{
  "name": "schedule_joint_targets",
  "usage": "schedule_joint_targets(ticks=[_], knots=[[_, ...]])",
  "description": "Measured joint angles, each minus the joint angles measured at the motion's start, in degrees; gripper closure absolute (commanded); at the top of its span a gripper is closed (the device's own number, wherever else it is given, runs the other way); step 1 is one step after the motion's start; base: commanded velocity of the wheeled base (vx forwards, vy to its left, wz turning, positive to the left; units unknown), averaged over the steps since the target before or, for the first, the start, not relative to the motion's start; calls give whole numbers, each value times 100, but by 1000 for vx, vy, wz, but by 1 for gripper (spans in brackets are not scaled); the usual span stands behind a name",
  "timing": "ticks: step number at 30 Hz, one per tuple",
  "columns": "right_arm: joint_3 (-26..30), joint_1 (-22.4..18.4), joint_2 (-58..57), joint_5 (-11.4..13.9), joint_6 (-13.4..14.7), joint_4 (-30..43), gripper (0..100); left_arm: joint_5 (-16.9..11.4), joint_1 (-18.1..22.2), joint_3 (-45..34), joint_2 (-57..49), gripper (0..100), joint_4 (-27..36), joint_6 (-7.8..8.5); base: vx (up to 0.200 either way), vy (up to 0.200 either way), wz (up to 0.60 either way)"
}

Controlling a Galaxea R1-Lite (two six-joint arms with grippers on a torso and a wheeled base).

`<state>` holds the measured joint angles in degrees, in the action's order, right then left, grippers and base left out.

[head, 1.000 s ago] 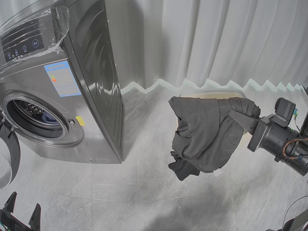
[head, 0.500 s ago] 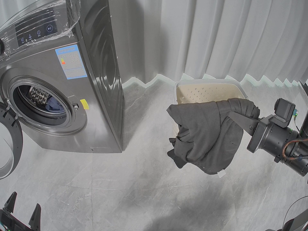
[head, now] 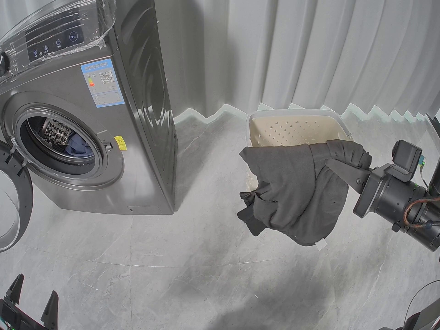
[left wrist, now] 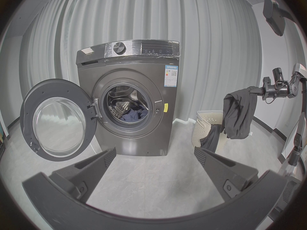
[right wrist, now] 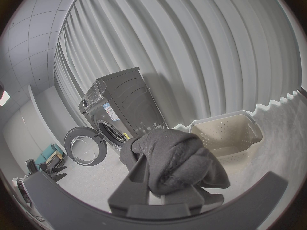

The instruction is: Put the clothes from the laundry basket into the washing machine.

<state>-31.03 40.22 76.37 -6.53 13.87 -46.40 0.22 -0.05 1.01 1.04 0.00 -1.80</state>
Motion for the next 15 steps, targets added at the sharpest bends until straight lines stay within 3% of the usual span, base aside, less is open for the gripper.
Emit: schedule_joint_targets(ticks=[15], knots=[[-26, 5, 0, 2, 2, -5, 100, 0, -2, 0, 0, 0, -2, -2, 0, 200, 0]])
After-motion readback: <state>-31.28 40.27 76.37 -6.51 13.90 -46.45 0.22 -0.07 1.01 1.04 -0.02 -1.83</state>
